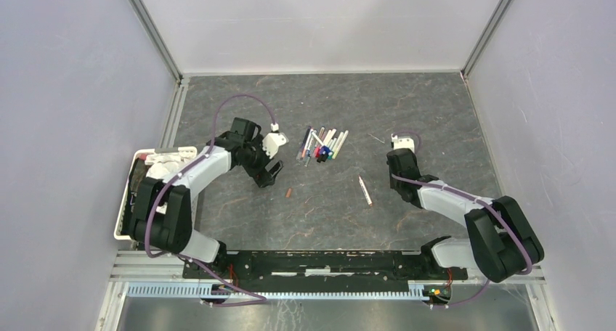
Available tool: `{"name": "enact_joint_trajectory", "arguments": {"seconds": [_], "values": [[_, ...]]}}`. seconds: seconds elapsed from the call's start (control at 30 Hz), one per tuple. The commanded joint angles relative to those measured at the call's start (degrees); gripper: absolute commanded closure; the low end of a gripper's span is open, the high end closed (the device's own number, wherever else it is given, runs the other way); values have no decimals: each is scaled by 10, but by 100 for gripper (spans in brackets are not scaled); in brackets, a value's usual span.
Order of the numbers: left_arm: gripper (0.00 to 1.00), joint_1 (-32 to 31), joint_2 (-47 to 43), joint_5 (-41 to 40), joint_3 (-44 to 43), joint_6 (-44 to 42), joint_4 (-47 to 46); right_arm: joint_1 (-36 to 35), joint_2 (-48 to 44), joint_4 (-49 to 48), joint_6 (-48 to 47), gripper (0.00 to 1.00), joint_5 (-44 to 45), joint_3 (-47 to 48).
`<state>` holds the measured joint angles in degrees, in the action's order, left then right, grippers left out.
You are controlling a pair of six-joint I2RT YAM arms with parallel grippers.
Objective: Open the pen caps
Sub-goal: Place the pen at the center of the board.
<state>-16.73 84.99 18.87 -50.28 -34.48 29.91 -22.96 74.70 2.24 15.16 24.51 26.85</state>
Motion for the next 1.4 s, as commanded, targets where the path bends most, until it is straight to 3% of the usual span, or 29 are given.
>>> {"name": "enact_joint_trajectory", "arguments": {"seconds": [0.0,0.27,0.43,0.8,0.97,1.1,1.37], "values": [[0,5,-38,51,-62,25,32,11,23,-8,11,82,-21,-5],[0,34,-81,86,-133,33,82,13,24,23,22,73,-20,0],[0,67,-85,102,-180,33,108,14,16,31,24,59,-19,-4],[0,87,-88,121,-220,32,130,14,-33,87,14,62,-18,41],[0,96,-82,96,-248,71,118,5,-40,101,1,51,-59,112],[0,113,-88,66,-273,89,111,-23,3,105,9,44,-87,187],[0,151,-100,139,-280,87,128,-81,209,130,48,47,-111,393]]}}
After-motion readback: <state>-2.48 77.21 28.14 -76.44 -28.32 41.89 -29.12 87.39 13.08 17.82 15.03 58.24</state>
